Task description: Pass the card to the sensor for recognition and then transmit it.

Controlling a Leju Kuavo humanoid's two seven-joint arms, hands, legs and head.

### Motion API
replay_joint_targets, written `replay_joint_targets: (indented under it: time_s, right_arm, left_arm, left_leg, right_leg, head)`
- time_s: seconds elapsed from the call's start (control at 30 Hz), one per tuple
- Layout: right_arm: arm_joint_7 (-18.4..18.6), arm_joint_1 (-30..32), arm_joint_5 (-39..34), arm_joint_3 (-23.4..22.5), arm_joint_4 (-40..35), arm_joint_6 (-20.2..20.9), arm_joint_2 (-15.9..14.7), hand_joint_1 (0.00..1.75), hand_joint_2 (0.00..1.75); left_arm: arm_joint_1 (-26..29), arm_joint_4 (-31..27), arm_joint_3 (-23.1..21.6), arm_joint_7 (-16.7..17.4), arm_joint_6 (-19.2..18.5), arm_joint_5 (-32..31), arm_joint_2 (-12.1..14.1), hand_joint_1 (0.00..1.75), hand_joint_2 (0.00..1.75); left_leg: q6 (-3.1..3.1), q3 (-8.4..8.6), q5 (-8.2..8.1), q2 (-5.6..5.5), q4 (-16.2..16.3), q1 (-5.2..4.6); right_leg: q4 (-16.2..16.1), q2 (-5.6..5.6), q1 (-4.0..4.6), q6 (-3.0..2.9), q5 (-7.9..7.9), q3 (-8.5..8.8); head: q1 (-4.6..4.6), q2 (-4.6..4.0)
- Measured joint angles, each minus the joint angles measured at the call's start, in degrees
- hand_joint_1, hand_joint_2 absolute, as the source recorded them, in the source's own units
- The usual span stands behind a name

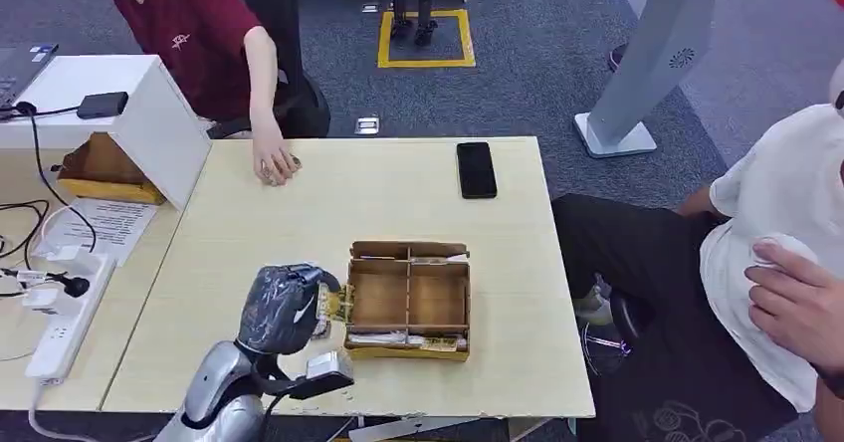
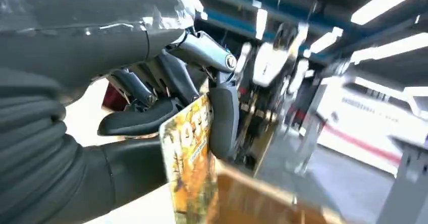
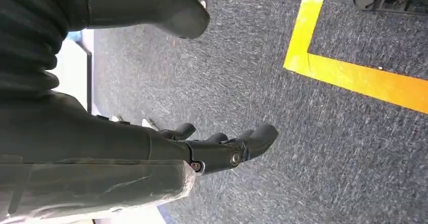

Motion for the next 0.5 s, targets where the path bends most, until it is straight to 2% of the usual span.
replay_joint_targets:
  time_s: [0.1,0.27,0.5]
  right_arm:
    - [-0.1,0.1,0.1,-0.3,0.0,0.0,0.0,0.00,1.75]
    - [-0.1,0.1,0.1,-0.6,0.0,0.2,0.0,0.00,1.75]
    - [-0.1,0.1,0.5,-0.7,0.0,0.2,0.0,0.00,1.75]
  left_arm:
    - [-1.0,-3.7,1.3,-0.5,-1.5,1.3,1.6,1.75,1.75]
    - [-2.0,-6.7,2.8,-0.5,-2.2,1.6,3.2,1.75,1.75]
    - [-3.8,-7.3,5.2,1.9,-2.6,0.0,4.5,1.75,1.75]
  left_leg:
    - [0.00,0.00,0.00,0.02,0.0,-0.01]
    - [0.00,-0.01,0.00,0.01,0.0,-0.01]
    - [0.00,0.00,0.00,0.01,0.0,-0.01]
  right_leg:
    - [0.0,0.02,0.00,0.00,0.00,0.00]
    - [0.0,0.01,0.00,0.00,0.00,-0.01]
    - [0.0,0.01,0.00,0.02,0.02,-0.01]
  head:
    - [0.00,0.00]
    - [0.00,0.00]
    - [0.00,0.00]
